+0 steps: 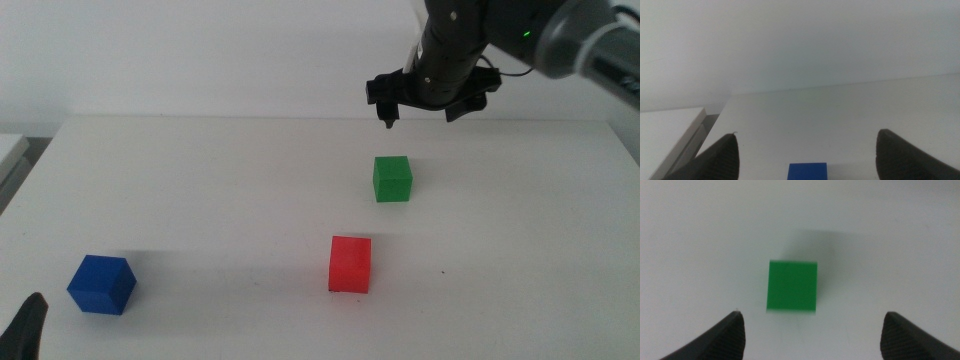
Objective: Stack red cubes first, then green, then blue cubes in a specific spot.
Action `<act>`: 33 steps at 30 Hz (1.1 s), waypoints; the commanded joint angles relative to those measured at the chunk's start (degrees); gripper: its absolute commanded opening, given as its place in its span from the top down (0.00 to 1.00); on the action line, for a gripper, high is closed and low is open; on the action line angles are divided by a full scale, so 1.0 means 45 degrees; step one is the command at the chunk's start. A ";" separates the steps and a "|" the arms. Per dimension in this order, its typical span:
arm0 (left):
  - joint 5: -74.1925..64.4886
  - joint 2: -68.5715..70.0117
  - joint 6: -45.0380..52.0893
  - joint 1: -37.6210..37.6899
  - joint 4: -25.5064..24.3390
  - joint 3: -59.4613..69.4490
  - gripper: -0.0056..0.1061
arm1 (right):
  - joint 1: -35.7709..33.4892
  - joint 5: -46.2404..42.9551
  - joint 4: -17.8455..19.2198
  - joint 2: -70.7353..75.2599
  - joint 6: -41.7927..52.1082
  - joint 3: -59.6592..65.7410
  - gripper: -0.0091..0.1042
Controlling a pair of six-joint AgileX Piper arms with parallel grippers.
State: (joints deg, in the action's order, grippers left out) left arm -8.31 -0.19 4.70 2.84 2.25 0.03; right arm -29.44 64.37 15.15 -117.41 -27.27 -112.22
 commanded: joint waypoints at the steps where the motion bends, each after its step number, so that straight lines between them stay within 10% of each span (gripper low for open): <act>1: 0.0067 0.0043 -0.0003 0.0026 0.0033 -0.0007 0.11 | 0.0279 -0.0583 -0.0059 -0.0635 0.0422 -0.0415 0.10; 29: 0.0067 0.0043 -0.0003 0.0026 0.0033 -0.0007 0.11 | 0.0451 -0.2926 -0.0049 -0.3846 0.0276 -0.0481 0.11; 33: 0.0067 0.0043 -0.0003 0.0026 0.0033 -0.0007 0.11 | 0.0451 -0.2971 -0.0049 -0.4114 0.0254 -0.0481 0.30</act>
State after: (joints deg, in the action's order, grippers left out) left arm -8.31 -0.19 4.70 2.84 2.25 0.03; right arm -27.98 51.42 14.25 -135.71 -26.07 -114.08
